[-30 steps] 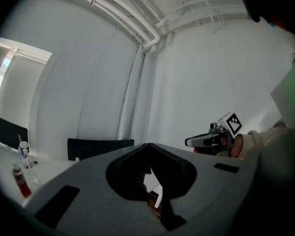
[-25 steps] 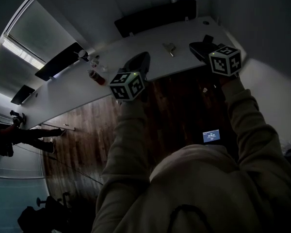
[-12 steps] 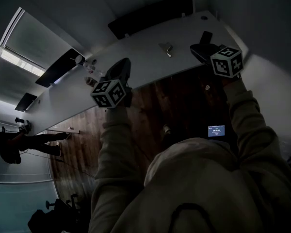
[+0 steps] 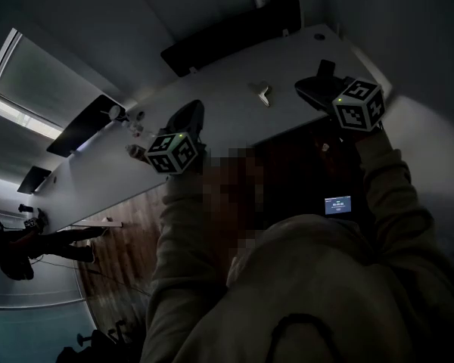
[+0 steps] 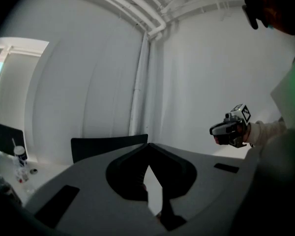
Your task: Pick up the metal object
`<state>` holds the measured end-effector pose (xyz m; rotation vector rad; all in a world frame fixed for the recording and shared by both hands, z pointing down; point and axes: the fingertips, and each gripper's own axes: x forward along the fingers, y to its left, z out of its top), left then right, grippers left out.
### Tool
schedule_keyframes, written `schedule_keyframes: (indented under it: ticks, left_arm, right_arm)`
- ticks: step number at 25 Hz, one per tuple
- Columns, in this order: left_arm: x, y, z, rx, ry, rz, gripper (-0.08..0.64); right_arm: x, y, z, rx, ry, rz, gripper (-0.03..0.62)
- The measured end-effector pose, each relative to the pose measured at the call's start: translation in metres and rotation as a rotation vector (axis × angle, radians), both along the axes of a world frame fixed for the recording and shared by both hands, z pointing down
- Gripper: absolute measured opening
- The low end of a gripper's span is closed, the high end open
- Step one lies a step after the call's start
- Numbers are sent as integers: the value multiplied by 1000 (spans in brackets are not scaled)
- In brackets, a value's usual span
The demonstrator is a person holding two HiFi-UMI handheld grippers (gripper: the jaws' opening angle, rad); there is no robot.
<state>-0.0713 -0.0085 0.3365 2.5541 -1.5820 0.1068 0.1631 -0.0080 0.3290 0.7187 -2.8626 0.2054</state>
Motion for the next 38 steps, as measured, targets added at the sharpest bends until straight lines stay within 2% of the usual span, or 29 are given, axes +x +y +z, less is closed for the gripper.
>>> schedule_keyframes:
  ticks: [2,6,9,12,16,19,25,30,34,38]
  left_arm:
    - [-14,-28,15,-14,11,11,5]
    - [-44,-82,39,-60,-65,47,5]
    - [-64,-127,30,-48,-6,55,5]
    - [-75,-166,16,-25,34,83,5]
    - [-84,-214,15,-23,-88,169,5]
    - [-95,-252,5,-15,-47,177,5]
    - [-80,-301,5,-18,-15,218,5]
    - [-55,-317,-4,-8,19,255,5]
    - [-47,-329,-27,21,64,235,5]
    - [-37,-338,-43,48,16,228,5]
  right_arm:
    - [-8,-24,5,-10,11,19,20]
    - [-29,-72,26,-71,86,51,20]
    - [-44,-124,20,-91,75,101,20]
    - [-77,-167,15,-87,90,103,20]
    - [-107,-214,14,-94,99,123,20]
    - [-115,-249,17,-107,89,161,20]
    - [-113,-283,23,-117,85,197,20]
    - [-114,-301,14,-76,57,193,20]
    - [-113,-320,-4,-29,32,189,20]
    - [-108,-334,-24,15,14,186,20]
